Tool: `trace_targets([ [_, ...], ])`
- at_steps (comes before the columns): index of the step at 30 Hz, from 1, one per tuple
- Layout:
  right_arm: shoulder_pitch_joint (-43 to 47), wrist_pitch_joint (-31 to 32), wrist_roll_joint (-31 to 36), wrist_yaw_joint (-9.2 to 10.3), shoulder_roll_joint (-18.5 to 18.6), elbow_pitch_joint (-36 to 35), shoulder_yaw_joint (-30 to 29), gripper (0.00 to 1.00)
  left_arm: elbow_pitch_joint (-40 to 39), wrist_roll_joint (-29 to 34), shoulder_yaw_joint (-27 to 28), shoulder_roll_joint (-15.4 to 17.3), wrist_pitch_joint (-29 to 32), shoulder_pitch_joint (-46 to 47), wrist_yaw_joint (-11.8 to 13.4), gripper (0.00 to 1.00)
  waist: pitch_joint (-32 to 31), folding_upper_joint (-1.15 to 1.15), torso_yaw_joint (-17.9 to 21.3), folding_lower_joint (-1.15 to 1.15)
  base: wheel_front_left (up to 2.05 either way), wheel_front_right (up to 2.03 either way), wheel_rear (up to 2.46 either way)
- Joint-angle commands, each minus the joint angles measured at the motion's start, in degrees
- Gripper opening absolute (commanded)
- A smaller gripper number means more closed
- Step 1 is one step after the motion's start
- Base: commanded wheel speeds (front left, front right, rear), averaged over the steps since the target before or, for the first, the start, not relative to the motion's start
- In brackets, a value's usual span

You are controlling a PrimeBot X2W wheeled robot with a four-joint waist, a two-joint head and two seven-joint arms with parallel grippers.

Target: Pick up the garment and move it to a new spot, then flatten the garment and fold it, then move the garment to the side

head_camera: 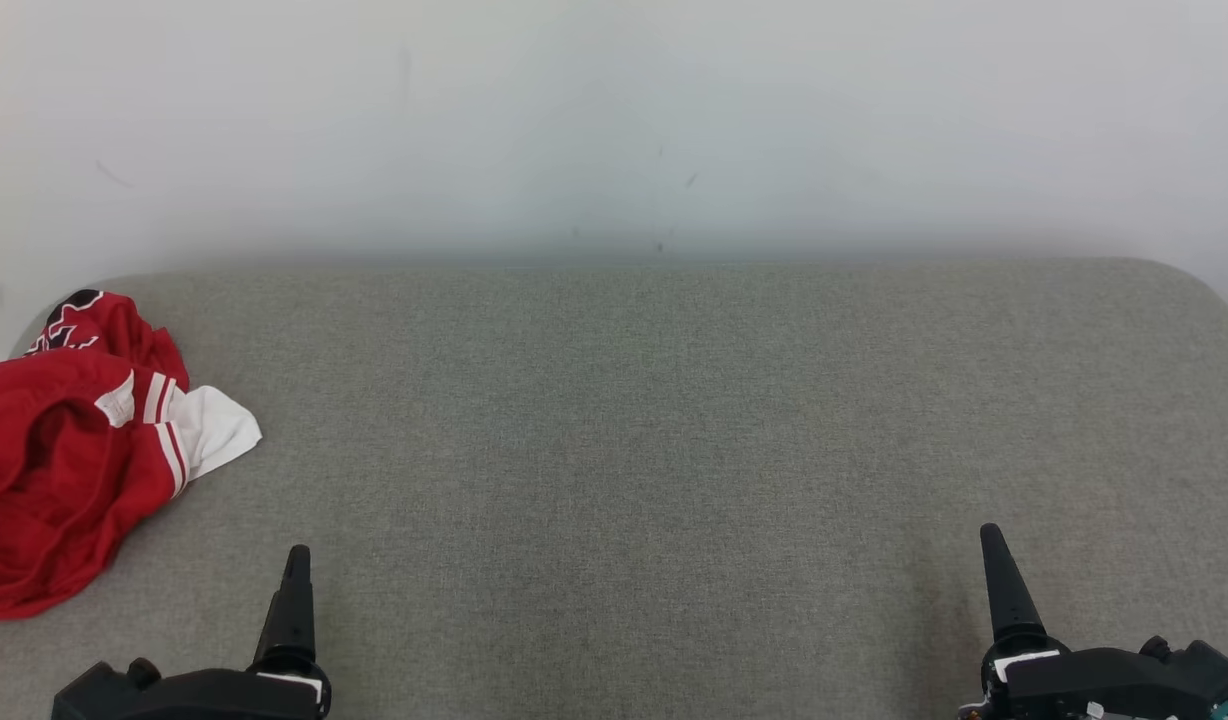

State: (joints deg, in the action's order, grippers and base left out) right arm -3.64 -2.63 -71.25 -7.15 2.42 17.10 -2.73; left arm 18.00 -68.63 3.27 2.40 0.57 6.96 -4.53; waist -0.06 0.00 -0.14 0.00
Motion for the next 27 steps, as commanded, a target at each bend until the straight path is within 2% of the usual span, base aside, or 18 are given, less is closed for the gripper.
trace_targets([
  [1, -1.6, -0.7, 2.2, -0.26, 0.3, -0.7, 0.3, 1.00, -1.2, 3.0, -0.5, 0.3, -0.7, 0.0, 0.2, 1.00, 0.0, 0.00, 0.0, 0.00, 0.00, 0.00, 0.00],
  [16, -2.5, -3.3, 17.6, -0.31, 0.3, 1.2, 1.7, 1.00, -2.4, 20.9, -3.1, 0.4, -4.1, -0.3, 1.0, 1.00, 0.0, 0.00, -0.2, 0.00, 0.00, 0.00, 0.00],
  [27, -2.7, -4.9, 26.3, -0.34, 0.4, 0.9, 2.3, 1.00, -2.3, 31.1, -4.9, 0.9, -6.1, -0.4, 2.0, 1.00, -0.1, 0.00, -0.3, 0.00, 0.00, 0.00, 0.00],
])
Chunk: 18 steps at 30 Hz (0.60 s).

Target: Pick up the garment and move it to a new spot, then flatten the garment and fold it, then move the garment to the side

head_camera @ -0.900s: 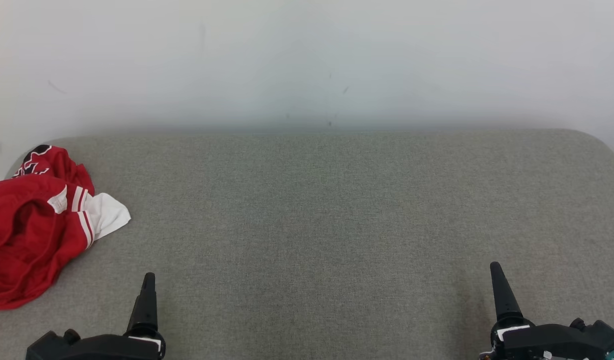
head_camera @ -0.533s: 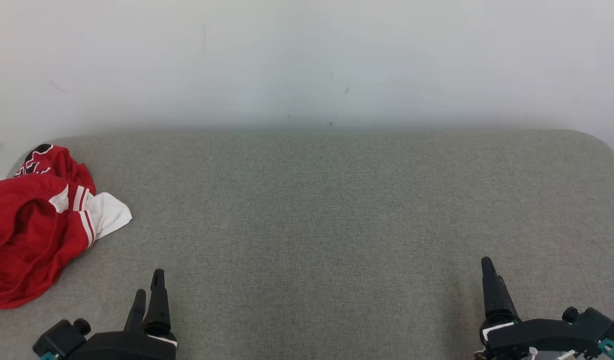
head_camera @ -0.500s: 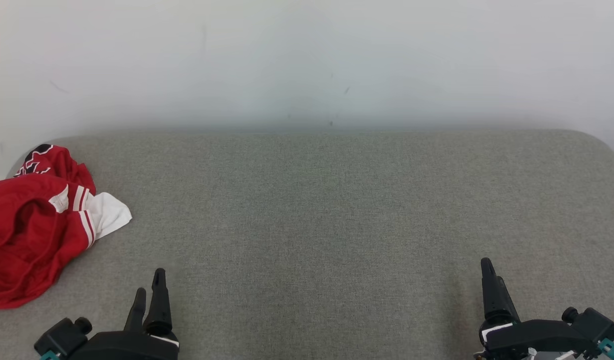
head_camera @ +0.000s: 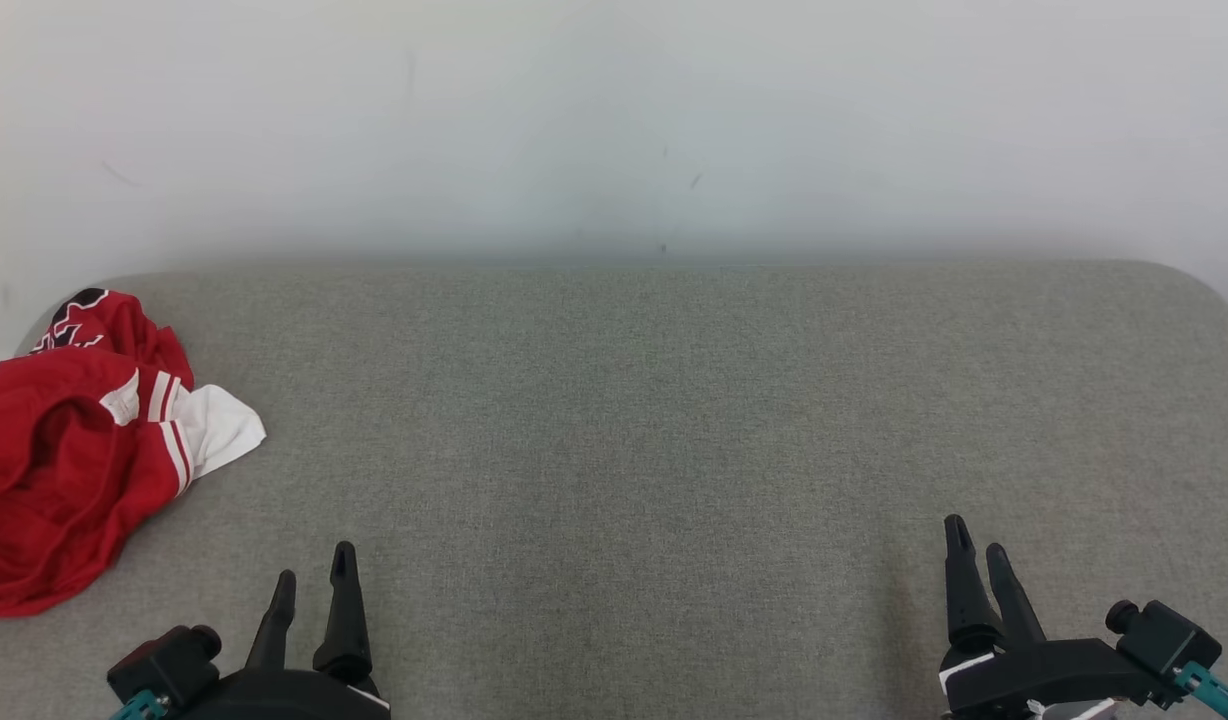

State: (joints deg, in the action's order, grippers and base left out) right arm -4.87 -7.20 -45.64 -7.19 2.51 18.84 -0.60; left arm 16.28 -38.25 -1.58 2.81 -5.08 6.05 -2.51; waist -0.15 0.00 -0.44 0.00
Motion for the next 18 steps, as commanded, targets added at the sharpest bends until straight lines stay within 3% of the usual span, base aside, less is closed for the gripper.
trace_targets([
  [1, -1.4, -0.5, 1.4, -0.30, 0.3, -0.9, 0.3, 1.00, -0.5, 1.6, -0.2, 0.5, -0.7, 0.5, 0.1, 1.00, 0.0, 0.00, 0.0, 0.00, 0.00, 0.00, 0.00],
  [18, -1.6, -1.5, 13.5, -0.35, 0.4, 3.4, 2.0, 1.00, 1.6, 13.6, -2.7, 1.9, -3.7, 0.1, 1.7, 1.00, -0.7, 0.00, -0.2, 0.00, 0.00, 0.00, 0.00],
])
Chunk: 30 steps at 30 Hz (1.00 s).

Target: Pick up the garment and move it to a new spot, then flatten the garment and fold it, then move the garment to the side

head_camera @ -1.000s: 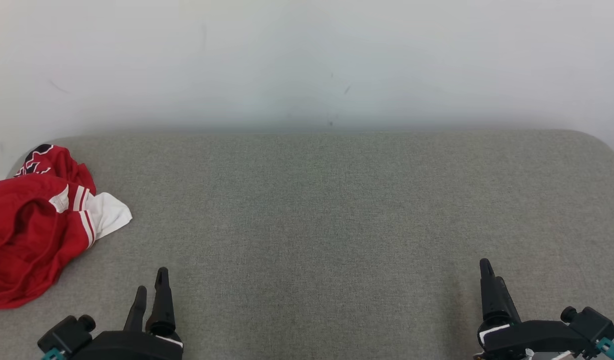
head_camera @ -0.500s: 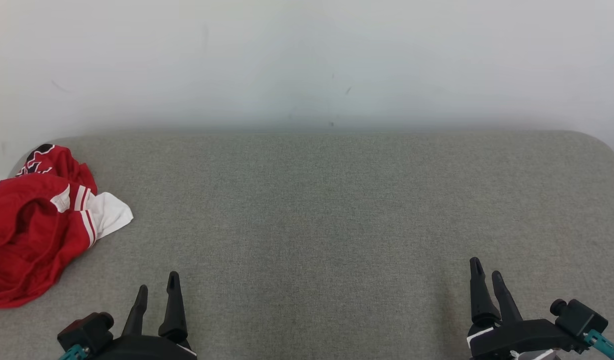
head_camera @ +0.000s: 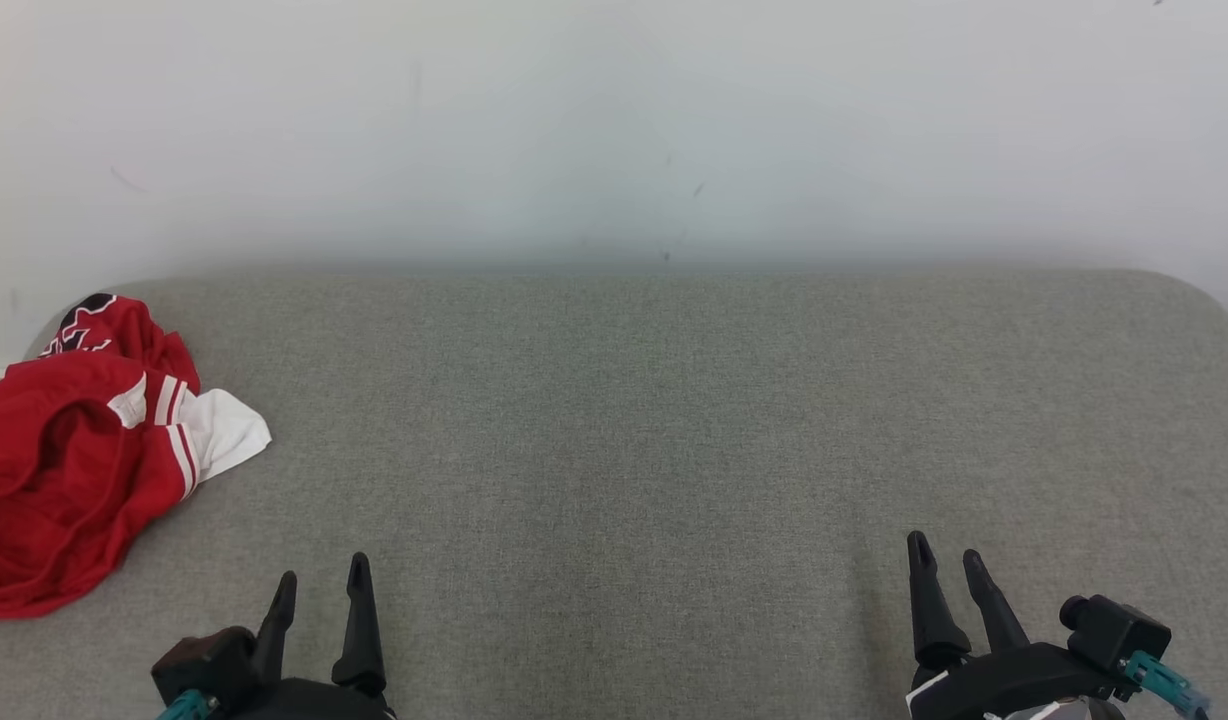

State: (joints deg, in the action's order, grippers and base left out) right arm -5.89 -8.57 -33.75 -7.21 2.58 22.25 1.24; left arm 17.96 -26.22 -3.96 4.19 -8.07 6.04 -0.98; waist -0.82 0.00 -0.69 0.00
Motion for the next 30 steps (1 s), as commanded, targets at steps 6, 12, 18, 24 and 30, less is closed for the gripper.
trace_targets([
  [6, -0.5, 0.2, 5.2, -0.35, 0.3, 0.5, -0.2, 1.00, 1.1, 4.3, -0.8, 0.5, -1.6, -0.1, 0.4, 1.00, -0.3, 0.00, 0.1, 0.00, 0.00, 0.00, 0.00],
  [12, -0.2, 0.0, 8.1, -0.37, 0.3, 0.8, 0.1, 1.00, 3.1, 5.4, -0.8, 0.1, -2.4, 0.3, 0.1, 1.00, -0.4, 0.00, 0.2, 0.00, 0.00, 0.00, 0.00],
  [18, -0.3, 0.2, 10.5, -0.33, 0.4, 0.4, 0.2, 1.00, 3.6, 6.5, -0.5, 0.0, -3.3, 0.7, -0.3, 1.00, -0.5, 0.00, 0.3, 0.00, 0.00, 0.00, 0.00],
  [24, 0.0, 0.5, 13.0, -0.35, 0.4, 0.0, 0.0, 1.00, 4.4, 8.1, -0.5, 0.0, -4.1, 1.1, 0.1, 1.00, -0.4, 0.00, 0.2, 0.00, 0.00, 0.00, 0.00],
  [30, 0.0, 0.2, 15.6, -0.33, 0.4, -0.1, 0.2, 1.00, 4.8, 10.0, -0.9, 0.3, -4.8, 1.2, 0.4, 1.00, -0.3, 0.00, 0.1, 0.00, 0.00, 0.00, 0.00],
])
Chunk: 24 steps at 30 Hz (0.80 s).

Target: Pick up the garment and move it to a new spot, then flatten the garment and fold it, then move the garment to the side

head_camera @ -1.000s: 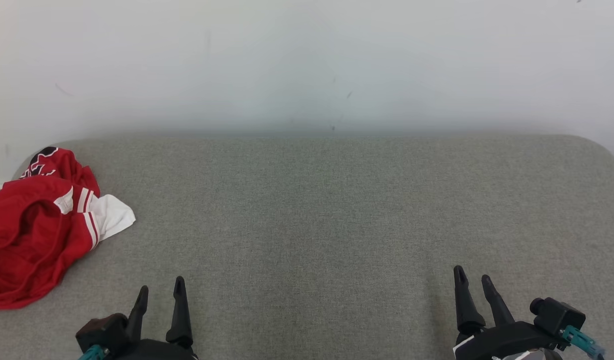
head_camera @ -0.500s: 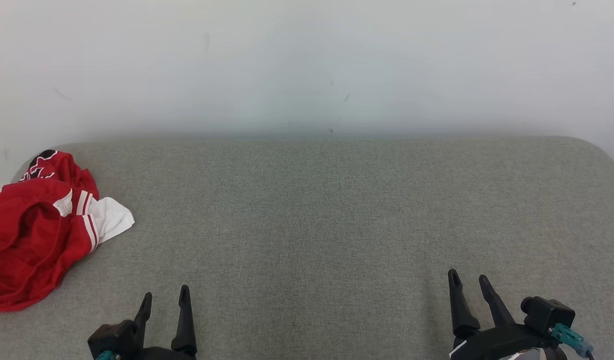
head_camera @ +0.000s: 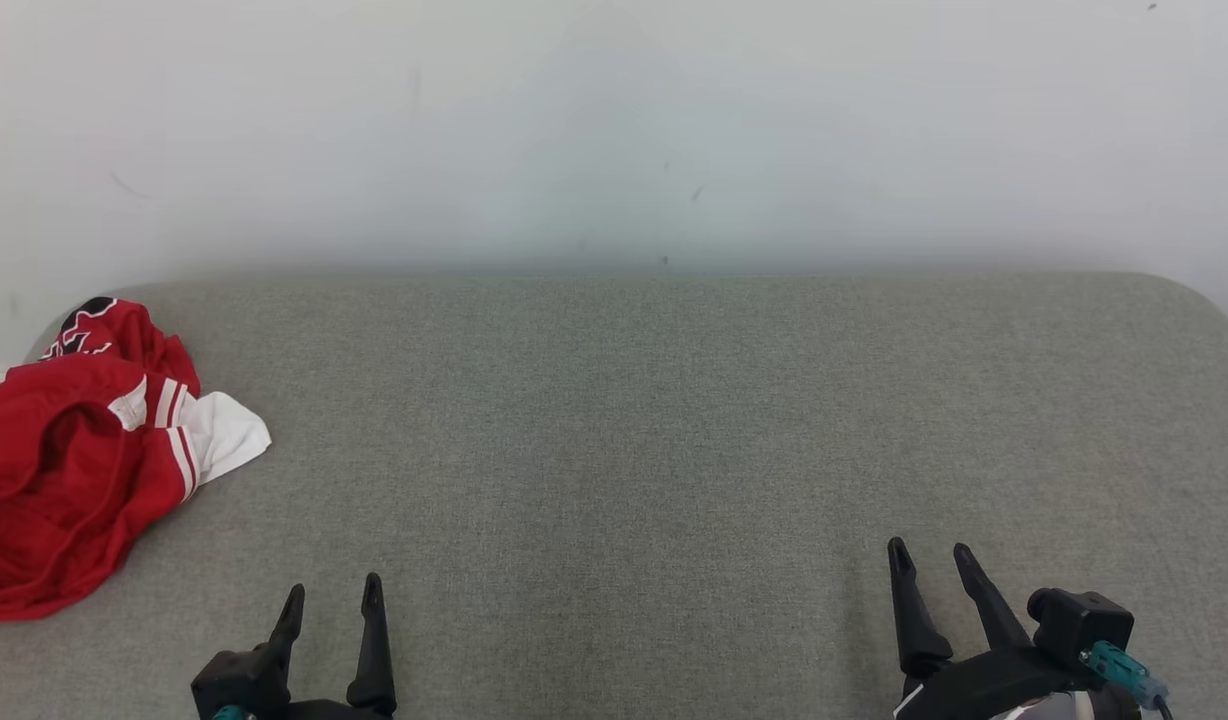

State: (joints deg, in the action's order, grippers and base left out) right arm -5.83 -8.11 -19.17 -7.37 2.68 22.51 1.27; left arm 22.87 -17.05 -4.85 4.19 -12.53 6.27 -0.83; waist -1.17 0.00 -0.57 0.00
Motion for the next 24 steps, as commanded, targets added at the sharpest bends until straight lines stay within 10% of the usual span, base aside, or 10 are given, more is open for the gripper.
trace_targets([
  [1, -0.1, -0.4, 1.3, -0.18, 0.3, -0.4, 0.2, 1.00, 0.0, 1.1, 0.0, 0.4, -0.6, 1.1, 0.2, 1.00, 0.0, 0.00, 0.0, 0.00, 0.00, 0.00, 0.00],
  [24, -0.6, -2.1, 7.9, -0.22, 0.3, 1.2, 1.0, 1.00, 1.3, 6.6, -1.6, 0.8, -2.7, 1.2, 1.3, 1.00, 0.0, 0.00, -0.2, 0.00, 0.00, 0.00, 0.00],
])
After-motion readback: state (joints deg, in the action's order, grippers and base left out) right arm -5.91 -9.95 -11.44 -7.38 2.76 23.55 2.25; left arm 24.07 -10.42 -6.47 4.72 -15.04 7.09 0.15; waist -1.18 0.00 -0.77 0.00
